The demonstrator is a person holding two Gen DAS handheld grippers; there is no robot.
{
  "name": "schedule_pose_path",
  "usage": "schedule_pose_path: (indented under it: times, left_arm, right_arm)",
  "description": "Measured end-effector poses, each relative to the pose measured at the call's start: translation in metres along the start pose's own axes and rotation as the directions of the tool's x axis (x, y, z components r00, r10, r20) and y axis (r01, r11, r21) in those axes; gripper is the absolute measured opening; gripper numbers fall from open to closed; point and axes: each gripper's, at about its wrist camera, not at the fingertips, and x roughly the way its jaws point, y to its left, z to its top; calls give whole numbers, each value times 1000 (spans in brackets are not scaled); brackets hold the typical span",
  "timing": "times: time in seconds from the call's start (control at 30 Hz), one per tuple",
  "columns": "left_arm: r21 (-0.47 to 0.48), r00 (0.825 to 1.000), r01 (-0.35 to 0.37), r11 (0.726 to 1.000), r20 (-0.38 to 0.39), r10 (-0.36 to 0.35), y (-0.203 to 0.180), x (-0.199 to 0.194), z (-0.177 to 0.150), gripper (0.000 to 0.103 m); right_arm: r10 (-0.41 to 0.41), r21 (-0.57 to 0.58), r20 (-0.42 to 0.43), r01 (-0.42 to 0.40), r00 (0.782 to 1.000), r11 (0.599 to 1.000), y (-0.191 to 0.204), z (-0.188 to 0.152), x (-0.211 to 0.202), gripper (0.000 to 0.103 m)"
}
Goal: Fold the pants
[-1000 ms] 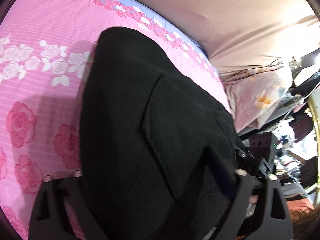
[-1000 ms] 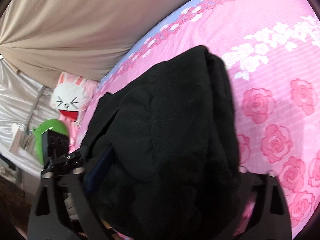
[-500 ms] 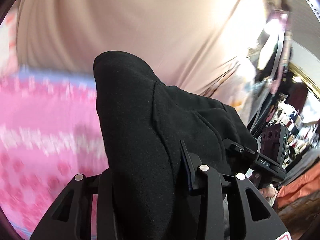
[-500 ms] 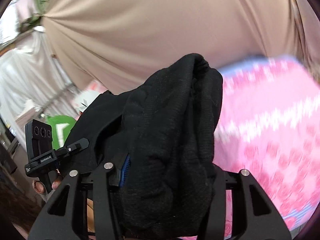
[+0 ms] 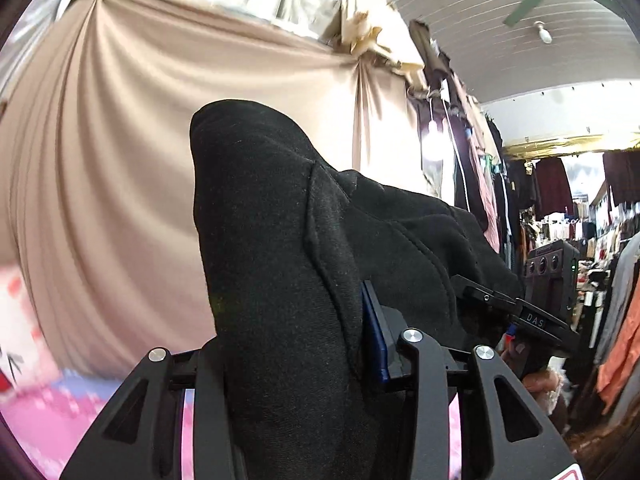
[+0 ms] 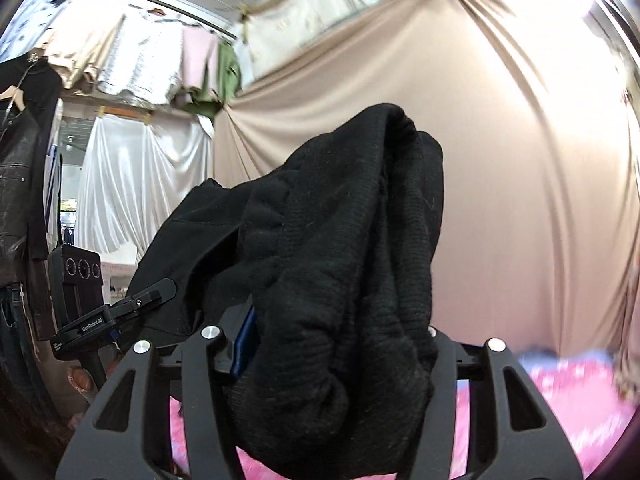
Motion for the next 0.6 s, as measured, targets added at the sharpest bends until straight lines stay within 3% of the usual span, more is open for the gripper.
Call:
schedule_pose_path:
  times: [0.17,0.33,0.47,0.6]
  left_arm:
    - [-9,1000,-6,1000,13,6,24,34,28,38]
    - [-36,999,-23,999,-25,22,58,80,30,38]
    - [-84,994,-54,995,-99,46,99,133,17,38]
    - [-134,978,-103,986,-197,76,144,191,-19,38]
  right_arm:
    - [5,-9,9,-5,1000,1000,-18,25,34,50]
    - [-16,22,-37,17,999,1000,-54,26,90,50]
    - [-39,83,-108,48,993,995,-97,9,147,50]
    - [-69,142,-194,98,979,985,-148,-33,210,50]
